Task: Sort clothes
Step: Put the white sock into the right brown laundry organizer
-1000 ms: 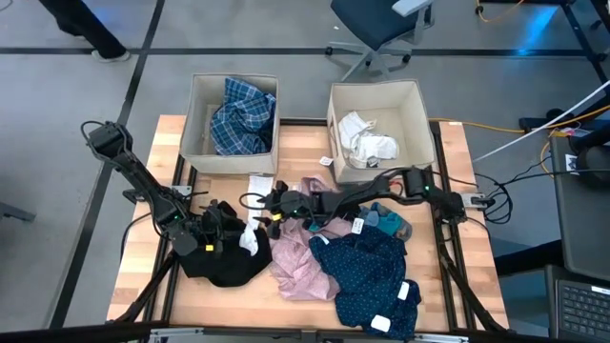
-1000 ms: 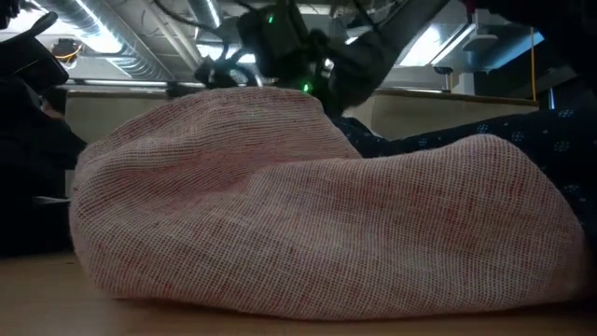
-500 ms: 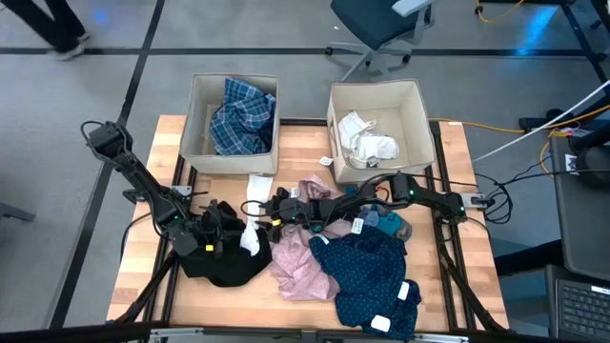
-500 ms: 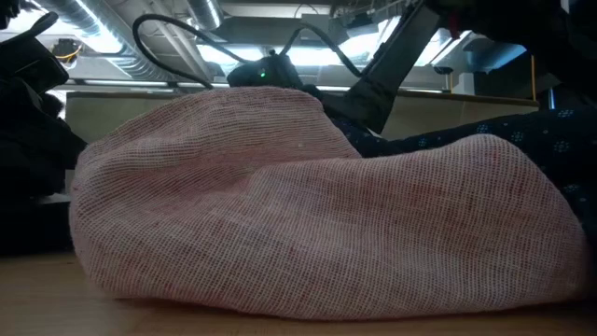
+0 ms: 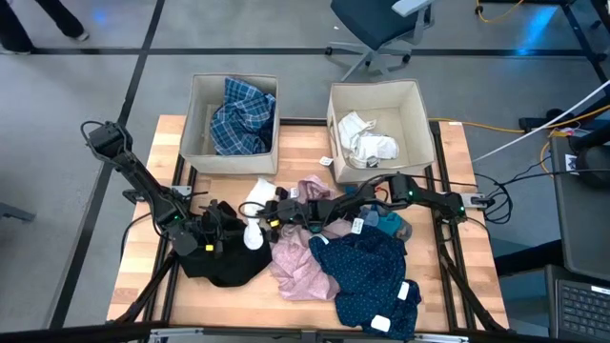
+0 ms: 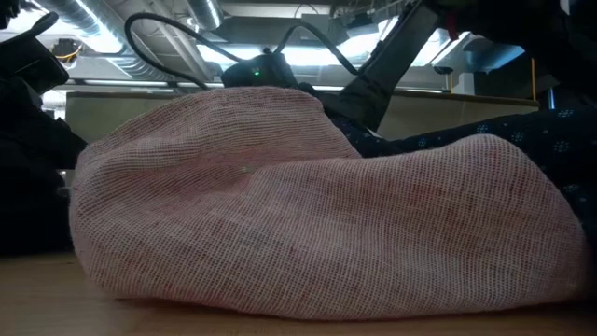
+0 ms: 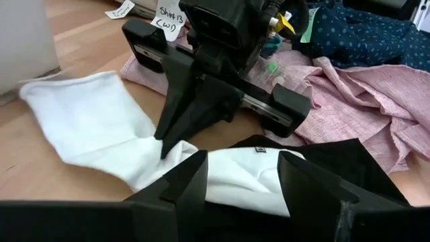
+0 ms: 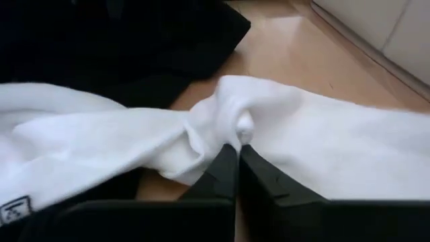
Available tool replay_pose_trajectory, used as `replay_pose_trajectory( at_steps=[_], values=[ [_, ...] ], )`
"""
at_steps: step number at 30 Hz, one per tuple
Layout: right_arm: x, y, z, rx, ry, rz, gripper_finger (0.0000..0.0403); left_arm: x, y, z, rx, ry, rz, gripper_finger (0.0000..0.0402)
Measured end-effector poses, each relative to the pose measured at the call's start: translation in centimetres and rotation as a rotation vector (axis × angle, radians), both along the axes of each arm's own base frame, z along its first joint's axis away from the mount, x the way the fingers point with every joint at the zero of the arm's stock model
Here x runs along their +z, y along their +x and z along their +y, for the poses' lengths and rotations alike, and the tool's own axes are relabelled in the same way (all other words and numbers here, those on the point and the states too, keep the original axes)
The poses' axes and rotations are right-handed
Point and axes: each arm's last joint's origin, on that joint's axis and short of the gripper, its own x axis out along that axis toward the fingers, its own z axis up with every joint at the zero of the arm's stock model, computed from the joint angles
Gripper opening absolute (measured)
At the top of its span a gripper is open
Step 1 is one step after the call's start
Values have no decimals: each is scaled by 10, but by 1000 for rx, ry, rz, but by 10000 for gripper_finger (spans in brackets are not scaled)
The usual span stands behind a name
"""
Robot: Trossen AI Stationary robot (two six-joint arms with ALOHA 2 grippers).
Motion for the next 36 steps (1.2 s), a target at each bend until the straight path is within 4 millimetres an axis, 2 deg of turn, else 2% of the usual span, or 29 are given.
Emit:
replay_pose_trajectory(
  at_steps=[4,8,15,19,22,29,33,36],
  values=[
    [11,0,0,-1,-48,9,16,0,0,0,-5,-8,3,172],
    [35,-2,-2,-20,-118,22,6,0,0,0,0,-27,0,172],
    [102,-11,0,-70,-262,-5,4,-1,0,-1,-32,-49,21,172],
    [147,-21,2,-101,-341,-52,7,-1,0,-1,-31,-55,21,172],
    [174,-31,1,-114,-381,-54,8,-1,0,-1,-28,-63,19,172],
    [244,-75,-3,-230,-459,5,5,-1,0,-1,-30,-52,21,172],
    [285,-111,-11,-348,-526,55,5,-1,0,-1,-29,-36,19,172],
    [316,-147,-20,-491,-600,103,3,-1,0,-1,-24,-34,15,172]
  ],
)
